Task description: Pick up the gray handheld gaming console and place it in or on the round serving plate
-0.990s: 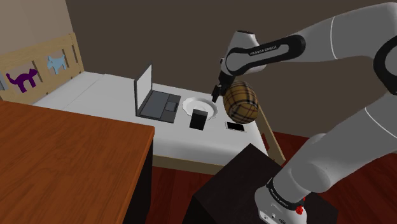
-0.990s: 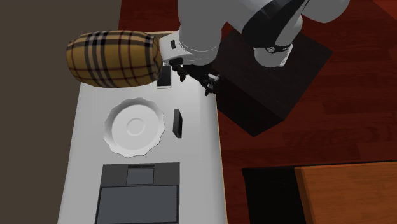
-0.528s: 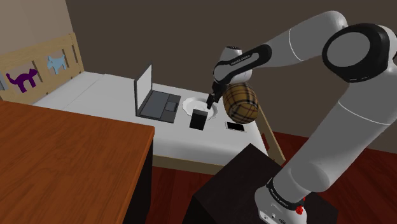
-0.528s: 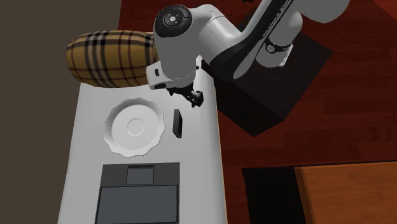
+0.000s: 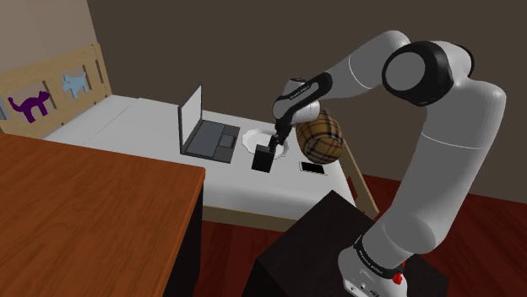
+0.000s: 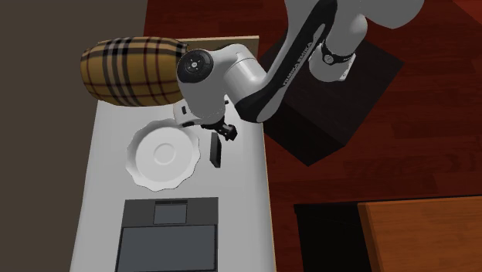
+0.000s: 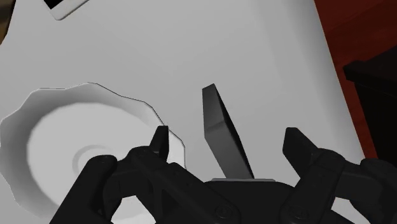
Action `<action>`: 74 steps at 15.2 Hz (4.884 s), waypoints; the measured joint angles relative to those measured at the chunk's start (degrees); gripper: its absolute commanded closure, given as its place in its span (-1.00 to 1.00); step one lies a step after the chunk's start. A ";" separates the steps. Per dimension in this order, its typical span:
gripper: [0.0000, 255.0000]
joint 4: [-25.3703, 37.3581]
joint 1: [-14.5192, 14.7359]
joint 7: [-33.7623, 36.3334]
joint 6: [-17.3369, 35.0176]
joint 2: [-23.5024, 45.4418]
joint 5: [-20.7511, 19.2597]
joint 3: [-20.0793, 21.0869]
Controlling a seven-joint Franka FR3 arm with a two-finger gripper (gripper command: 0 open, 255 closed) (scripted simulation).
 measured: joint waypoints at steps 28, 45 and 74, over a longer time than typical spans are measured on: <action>1.00 0.09 -0.17 -0.34 0.50 0.59 0.22 0.03; 1.00 11.05 -2.01 -2.32 -12.75 -1.62 -0.91 -1.80; 1.00 51.06 -11.84 -11.07 -24.23 27.55 3.99 -1.73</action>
